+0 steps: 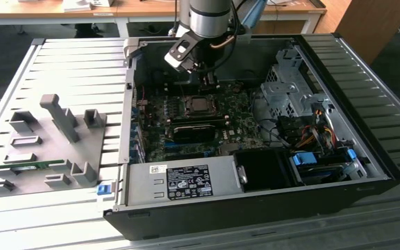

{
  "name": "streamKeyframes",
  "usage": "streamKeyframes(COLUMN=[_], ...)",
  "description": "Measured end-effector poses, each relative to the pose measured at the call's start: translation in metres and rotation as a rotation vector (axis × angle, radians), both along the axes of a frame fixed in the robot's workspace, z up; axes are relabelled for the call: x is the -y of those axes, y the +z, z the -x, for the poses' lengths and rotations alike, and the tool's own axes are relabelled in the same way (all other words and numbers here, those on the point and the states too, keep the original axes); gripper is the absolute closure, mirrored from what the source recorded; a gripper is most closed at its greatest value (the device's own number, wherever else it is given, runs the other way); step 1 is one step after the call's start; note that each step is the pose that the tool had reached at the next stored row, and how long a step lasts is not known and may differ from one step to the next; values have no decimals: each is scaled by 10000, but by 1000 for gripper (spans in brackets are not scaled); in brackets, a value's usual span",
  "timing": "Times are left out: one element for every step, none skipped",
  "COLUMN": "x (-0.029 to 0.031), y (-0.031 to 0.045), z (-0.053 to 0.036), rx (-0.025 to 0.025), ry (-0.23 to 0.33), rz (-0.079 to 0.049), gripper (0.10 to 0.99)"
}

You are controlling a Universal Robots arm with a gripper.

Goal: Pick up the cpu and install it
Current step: 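Close the cpu cover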

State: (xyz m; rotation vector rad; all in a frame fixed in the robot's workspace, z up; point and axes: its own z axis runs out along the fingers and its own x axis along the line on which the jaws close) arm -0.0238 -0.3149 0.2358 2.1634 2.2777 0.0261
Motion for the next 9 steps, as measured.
streamKeyframes(x=[0, 0, 0, 0, 0, 0, 0, 0, 0], y=[-2, -6, -14, -30, -48, -66, -86, -104, -121], z=[0, 0, 0, 3, 14, 32, 55, 78, 99], rx=[-1, 0, 0, -1, -1, -1, -1, 0, 1], ry=[0, 0, 0, 2, 1, 1, 0, 1, 1], rz=[0, -1, -2, 0, 2, 6, 10, 11, 10], gripper=[980, 980, 980, 980, 980, 980, 980, 980, 980])
